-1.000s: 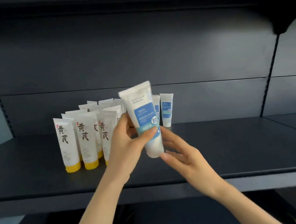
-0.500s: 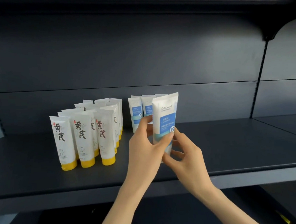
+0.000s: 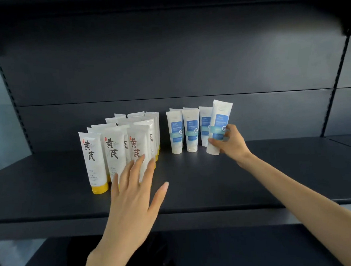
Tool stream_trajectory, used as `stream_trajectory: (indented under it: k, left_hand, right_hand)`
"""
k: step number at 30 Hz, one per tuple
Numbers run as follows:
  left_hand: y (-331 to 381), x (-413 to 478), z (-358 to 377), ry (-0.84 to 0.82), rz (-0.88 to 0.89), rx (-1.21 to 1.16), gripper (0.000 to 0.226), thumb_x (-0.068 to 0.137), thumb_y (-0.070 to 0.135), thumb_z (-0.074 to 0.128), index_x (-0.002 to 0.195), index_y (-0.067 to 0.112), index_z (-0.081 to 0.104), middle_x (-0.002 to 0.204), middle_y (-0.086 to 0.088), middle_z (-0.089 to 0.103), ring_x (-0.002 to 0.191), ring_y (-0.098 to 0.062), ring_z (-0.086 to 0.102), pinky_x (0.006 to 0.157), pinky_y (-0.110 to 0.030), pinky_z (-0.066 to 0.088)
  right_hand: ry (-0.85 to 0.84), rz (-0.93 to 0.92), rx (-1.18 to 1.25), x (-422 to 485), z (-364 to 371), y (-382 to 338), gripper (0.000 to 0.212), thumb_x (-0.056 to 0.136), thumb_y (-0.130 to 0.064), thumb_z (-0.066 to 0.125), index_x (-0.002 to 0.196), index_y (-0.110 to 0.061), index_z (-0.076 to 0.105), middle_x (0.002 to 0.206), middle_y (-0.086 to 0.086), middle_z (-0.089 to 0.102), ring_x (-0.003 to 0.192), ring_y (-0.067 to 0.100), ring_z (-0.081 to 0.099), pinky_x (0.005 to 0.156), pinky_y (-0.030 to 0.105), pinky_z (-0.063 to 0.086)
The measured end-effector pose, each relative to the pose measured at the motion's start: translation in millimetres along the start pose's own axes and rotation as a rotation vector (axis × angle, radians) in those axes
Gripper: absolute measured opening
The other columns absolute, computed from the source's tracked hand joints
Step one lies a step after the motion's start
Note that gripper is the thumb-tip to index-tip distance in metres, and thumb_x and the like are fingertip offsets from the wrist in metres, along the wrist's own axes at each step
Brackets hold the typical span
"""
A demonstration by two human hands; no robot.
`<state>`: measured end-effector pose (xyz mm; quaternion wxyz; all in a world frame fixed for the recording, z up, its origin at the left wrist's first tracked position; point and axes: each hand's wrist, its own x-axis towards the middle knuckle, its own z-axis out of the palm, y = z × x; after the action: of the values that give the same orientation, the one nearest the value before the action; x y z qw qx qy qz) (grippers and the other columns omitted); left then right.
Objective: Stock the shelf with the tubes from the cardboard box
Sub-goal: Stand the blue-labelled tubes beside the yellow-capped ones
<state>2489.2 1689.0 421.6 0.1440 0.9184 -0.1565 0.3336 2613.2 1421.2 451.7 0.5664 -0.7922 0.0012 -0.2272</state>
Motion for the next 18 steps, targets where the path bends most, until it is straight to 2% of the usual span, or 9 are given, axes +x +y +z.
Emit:
stream_trajectory:
  k: [5, 11, 14, 16, 18]
  left_hand:
    - [-22, -12, -6, -0.025, -0.059, 0.042, 0.066, 0.093, 0.059, 0.017, 0.136, 0.017, 0.043, 0.138, -0.008, 0.046, 0.126, -0.023, 0.034, 0.094, -0.054, 0.043]
    - [-39, -17, -12, -0.008, -0.112, 0.050, 0.062, 0.093, 0.060, 0.020, 0.135, 0.020, 0.040, 0.137, -0.007, 0.042, 0.124, -0.022, 0.032, 0.088, -0.056, 0.045]
    - [-46, -20, -14, 0.004, -0.143, 0.050, 0.066, 0.091, 0.063, 0.019, 0.136, 0.020, 0.041, 0.139, -0.006, 0.040, 0.123, -0.024, 0.034, 0.087, -0.057, 0.046]
    - [-49, -22, -14, 0.028, -0.171, 0.022, 0.064, 0.089, 0.062, 0.025, 0.137, 0.022, 0.040, 0.141, -0.004, 0.037, 0.124, -0.025, 0.034, 0.088, -0.057, 0.045]
    - [-51, -22, -14, 0.050, -0.183, 0.009, 0.060, 0.088, 0.058, 0.030, 0.136, 0.024, 0.039, 0.141, -0.004, 0.036, 0.124, -0.026, 0.035, 0.088, -0.058, 0.045]
  right_hand:
    - [-0.019, 0.058, -0.079, 32, 14, 17, 0.057, 0.081, -0.014, 0.073, 0.126, -0.008, 0.038, 0.113, -0.001, 0.053, 0.098, 0.014, 0.053, 0.080, 0.029, 0.047]
    - [0.009, 0.100, -0.030, 54, 37, 39, 0.057, 0.084, -0.014, 0.070, 0.128, -0.006, 0.034, 0.121, 0.005, 0.053, 0.100, 0.016, 0.052, 0.082, 0.030, 0.045]
    - [0.012, 0.076, -0.056, 65, 36, 46, 0.062, 0.081, -0.017, 0.072, 0.129, -0.009, 0.035, 0.128, 0.008, 0.049, 0.112, 0.022, 0.054, 0.092, 0.037, 0.048]
    - [-0.008, 0.063, -0.090, 69, 36, 50, 0.063, 0.080, -0.019, 0.073, 0.130, -0.010, 0.036, 0.129, 0.010, 0.046, 0.116, 0.024, 0.052, 0.098, 0.043, 0.047]
    - [-0.029, 0.043, -0.139, 72, 36, 51, 0.060, 0.082, -0.017, 0.072, 0.130, -0.009, 0.038, 0.127, 0.011, 0.044, 0.115, 0.024, 0.050, 0.099, 0.041, 0.045]
